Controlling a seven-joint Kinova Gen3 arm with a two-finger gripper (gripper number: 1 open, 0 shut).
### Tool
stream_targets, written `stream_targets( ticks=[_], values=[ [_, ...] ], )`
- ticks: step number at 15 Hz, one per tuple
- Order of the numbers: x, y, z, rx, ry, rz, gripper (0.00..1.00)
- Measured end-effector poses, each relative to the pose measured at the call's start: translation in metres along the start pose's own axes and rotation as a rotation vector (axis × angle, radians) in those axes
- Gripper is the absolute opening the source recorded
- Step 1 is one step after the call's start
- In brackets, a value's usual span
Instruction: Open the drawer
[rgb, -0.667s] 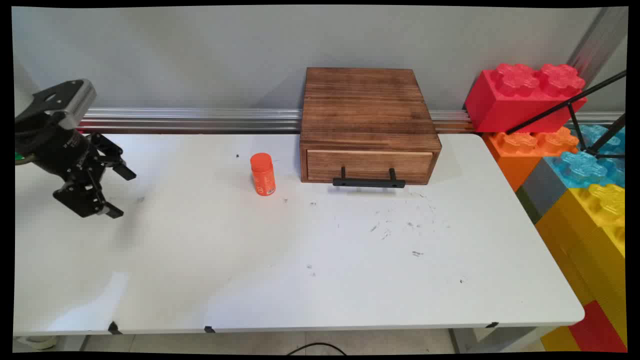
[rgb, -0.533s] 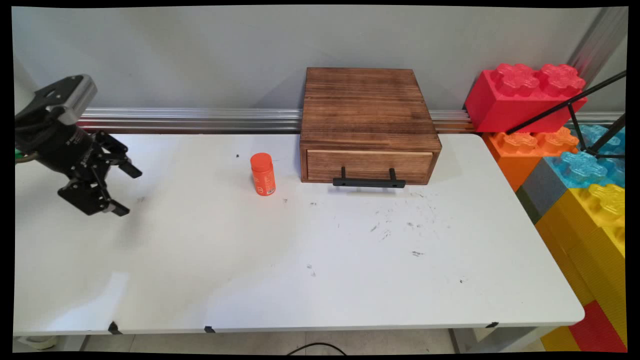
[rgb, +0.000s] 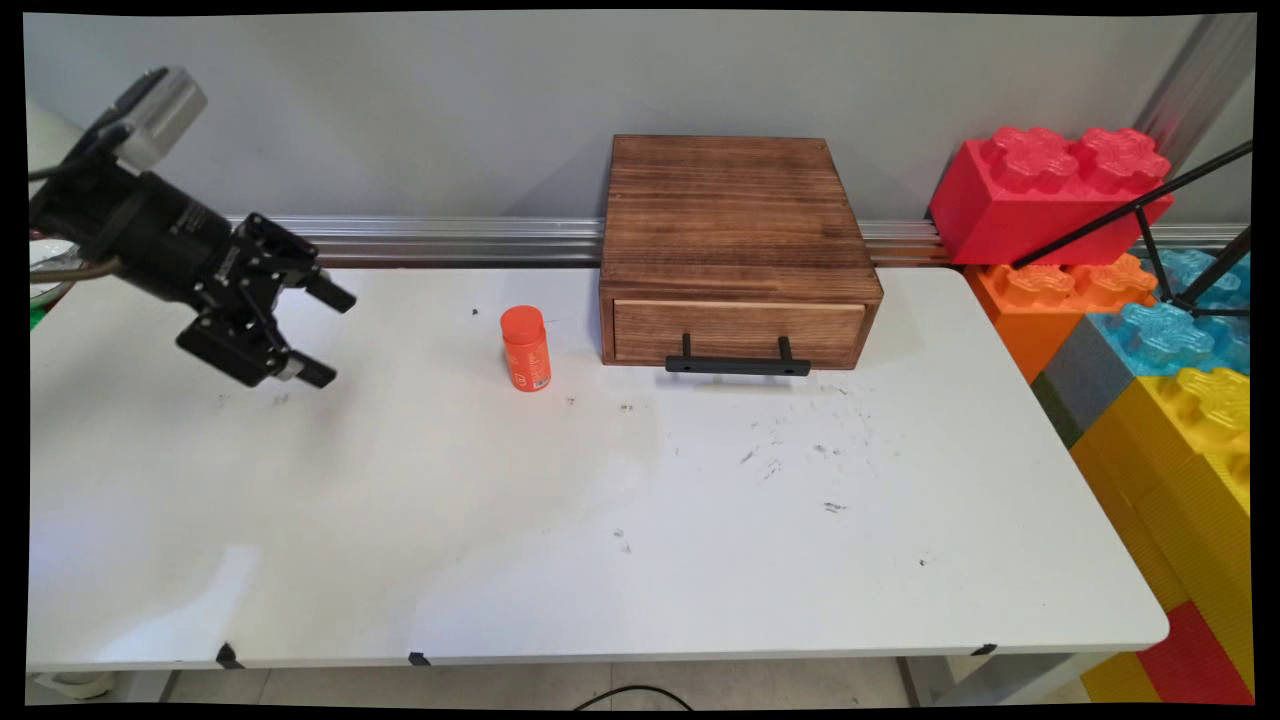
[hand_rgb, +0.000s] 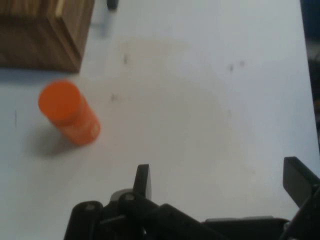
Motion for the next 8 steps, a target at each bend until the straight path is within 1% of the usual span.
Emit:
stream_targets(
  ticks=[4, 6, 8],
  values=[
    [0.015, -0.003, 0.002, 0.018, 0.078, -0.005, 1.0],
    [0.025, -0.005, 0.004, 0.028, 0.103, -0.007, 1.0],
    [0.036, -0.006, 0.007, 0.035, 0.114, -0.008, 1.0]
  ],
)
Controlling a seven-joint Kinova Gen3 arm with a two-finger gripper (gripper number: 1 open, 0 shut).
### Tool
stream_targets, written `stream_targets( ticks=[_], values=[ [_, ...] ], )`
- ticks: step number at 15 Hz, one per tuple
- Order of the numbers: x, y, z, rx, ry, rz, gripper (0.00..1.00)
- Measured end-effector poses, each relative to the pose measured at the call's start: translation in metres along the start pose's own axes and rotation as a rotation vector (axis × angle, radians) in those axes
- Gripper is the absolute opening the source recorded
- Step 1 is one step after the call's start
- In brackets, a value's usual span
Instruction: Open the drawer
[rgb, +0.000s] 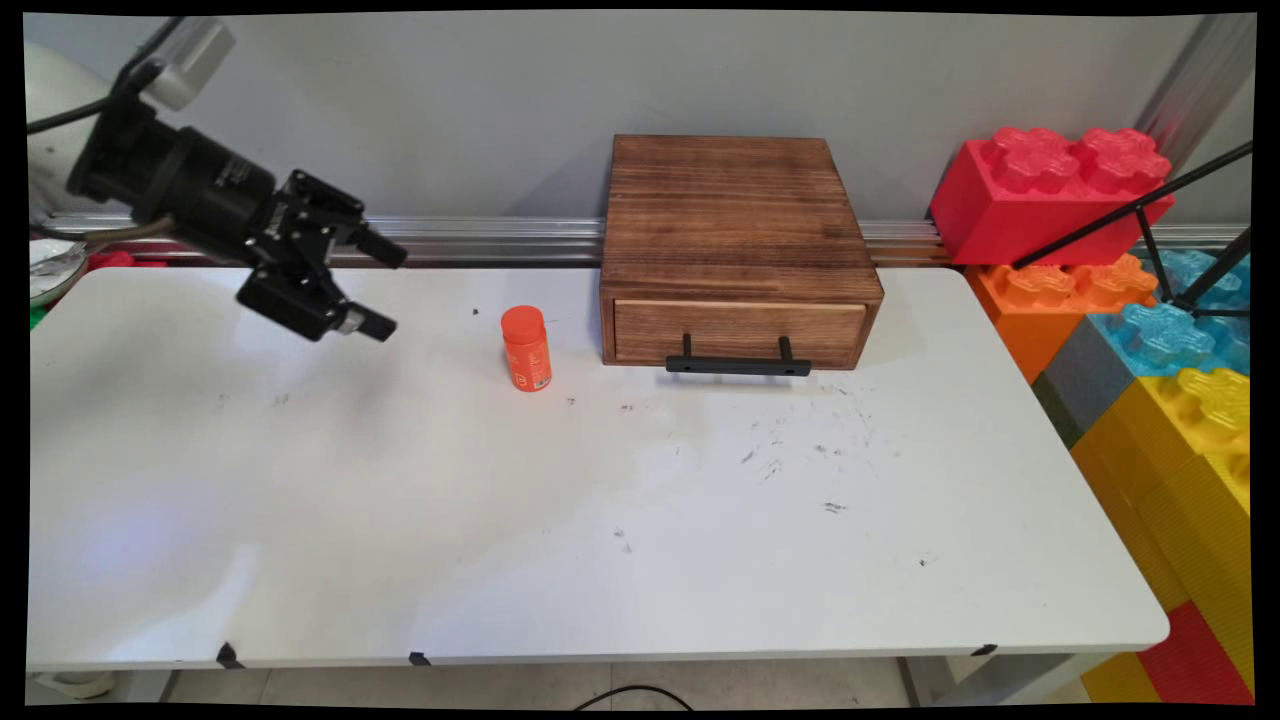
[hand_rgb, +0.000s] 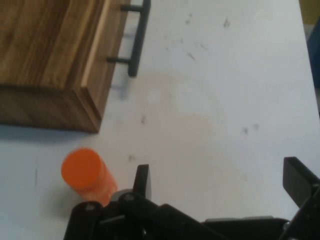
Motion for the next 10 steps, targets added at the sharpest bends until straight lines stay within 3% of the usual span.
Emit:
stream_targets(
  ticks=[4, 10],
  values=[
    [0.043, -0.003, 0.024, 0.02, 0.016, -0.006, 1.0],
    [0.12, -0.008, 0.09, 0.049, -0.021, 0.001, 1.0]
  ],
)
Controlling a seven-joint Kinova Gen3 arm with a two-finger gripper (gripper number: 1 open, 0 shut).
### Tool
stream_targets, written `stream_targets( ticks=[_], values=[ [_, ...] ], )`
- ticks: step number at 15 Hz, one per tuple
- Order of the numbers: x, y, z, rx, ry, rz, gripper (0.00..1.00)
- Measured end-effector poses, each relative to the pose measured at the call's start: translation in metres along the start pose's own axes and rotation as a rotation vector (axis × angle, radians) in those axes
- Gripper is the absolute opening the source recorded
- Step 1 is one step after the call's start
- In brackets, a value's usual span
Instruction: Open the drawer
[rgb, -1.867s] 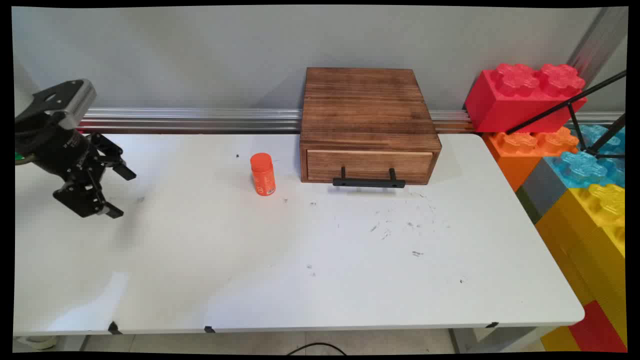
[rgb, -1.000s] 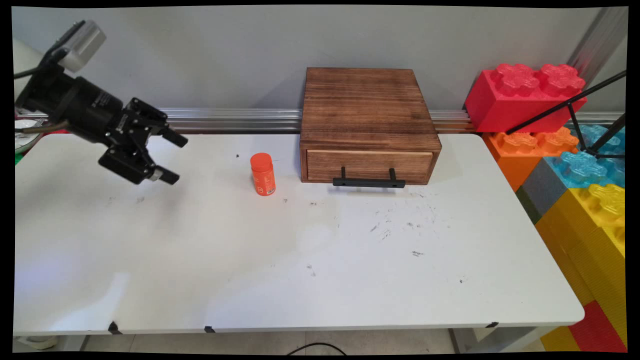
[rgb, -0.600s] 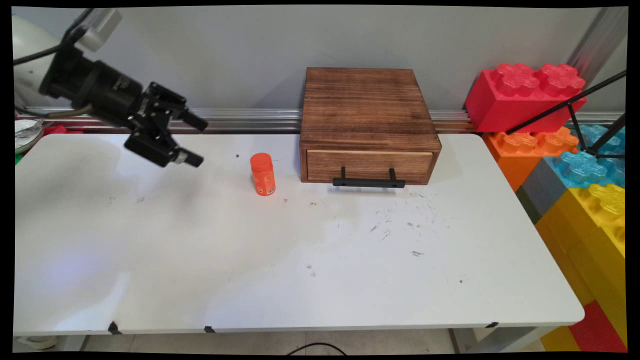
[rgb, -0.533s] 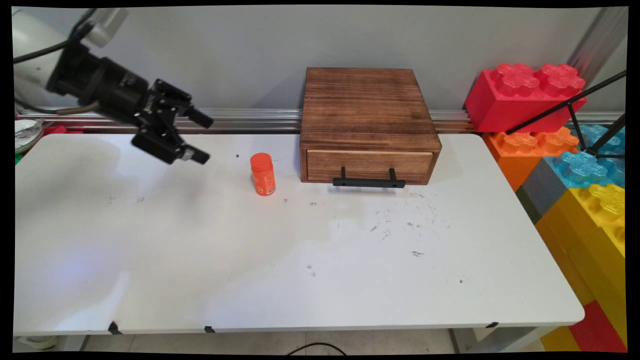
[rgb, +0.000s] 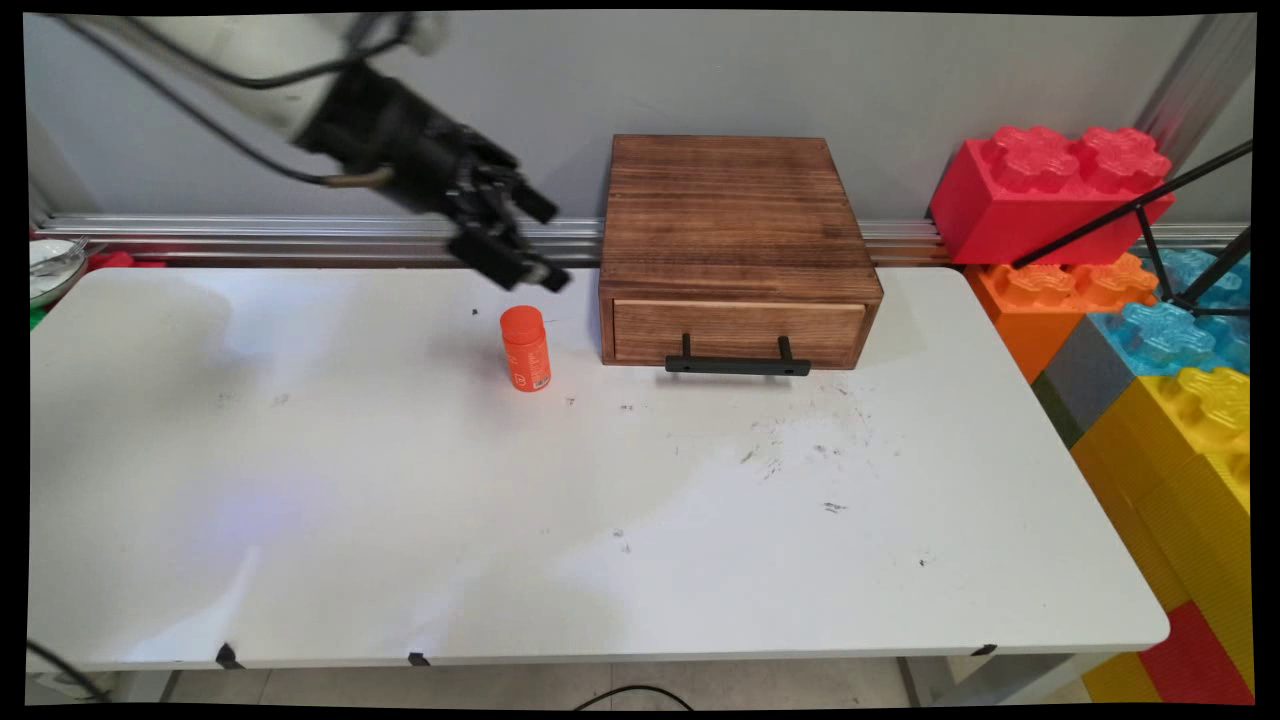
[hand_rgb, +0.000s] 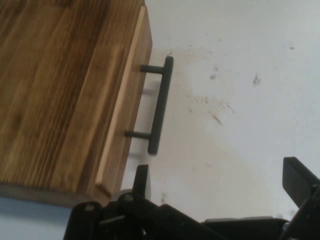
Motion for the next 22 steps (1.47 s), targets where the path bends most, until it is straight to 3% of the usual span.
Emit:
stream_targets(
  ticks=[8, 15, 22],
  values=[
    [0.075, 0.008, 0.108, -0.007, -0.093, 0.103, 1.0],
    [0.09, 0.01, 0.183, -0.007, -0.186, 0.191, 1.0],
    [0.089, 0.007, 0.236, -0.015, -0.258, 0.268, 1.0]
  ],
)
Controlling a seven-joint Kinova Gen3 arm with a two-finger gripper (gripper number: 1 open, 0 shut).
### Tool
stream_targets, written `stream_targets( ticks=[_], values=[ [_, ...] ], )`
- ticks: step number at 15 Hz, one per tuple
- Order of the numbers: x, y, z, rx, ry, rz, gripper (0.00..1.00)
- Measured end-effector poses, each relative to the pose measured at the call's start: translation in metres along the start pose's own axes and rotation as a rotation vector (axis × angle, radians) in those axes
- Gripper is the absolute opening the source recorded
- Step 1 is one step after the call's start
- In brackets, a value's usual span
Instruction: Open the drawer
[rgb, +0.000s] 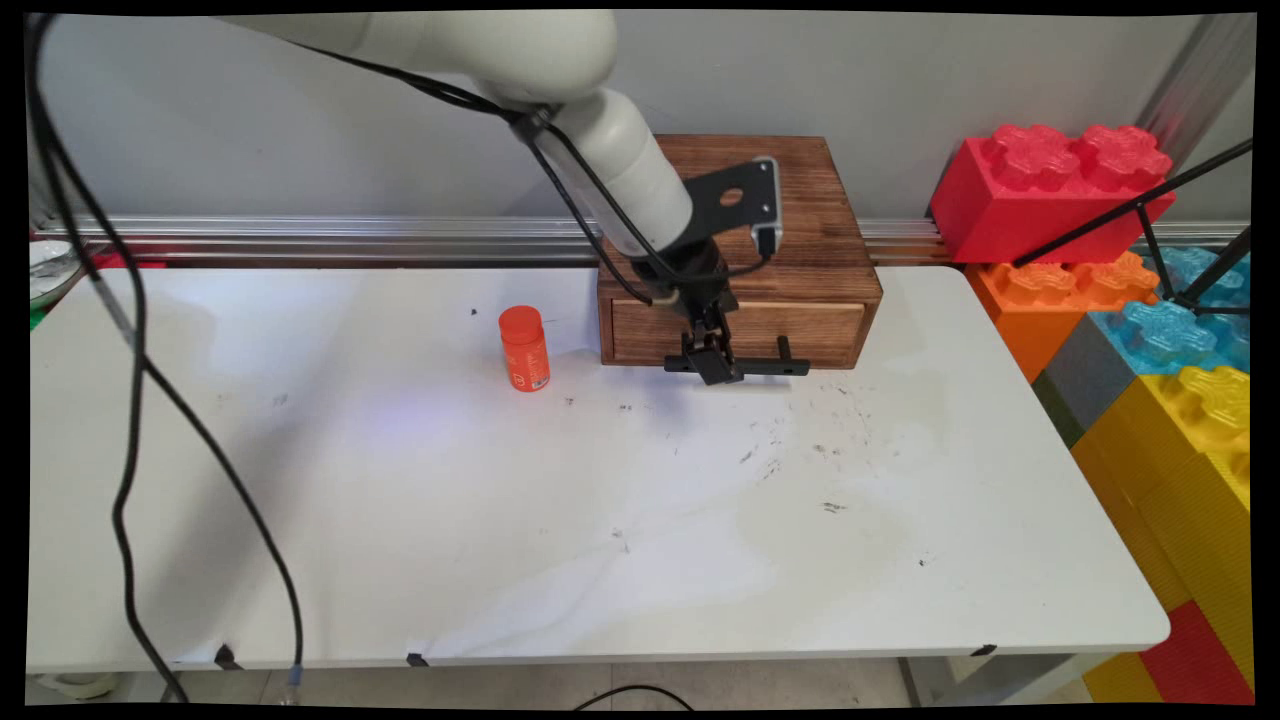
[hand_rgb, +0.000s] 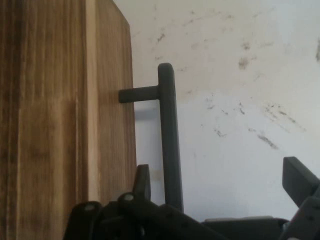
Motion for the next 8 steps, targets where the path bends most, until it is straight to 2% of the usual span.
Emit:
stream_targets(
  ticks=[8],
  values=[
    [0.006, -0.004, 0.04, -0.01, -0.047, 0.049, 1.0]
  ],
)
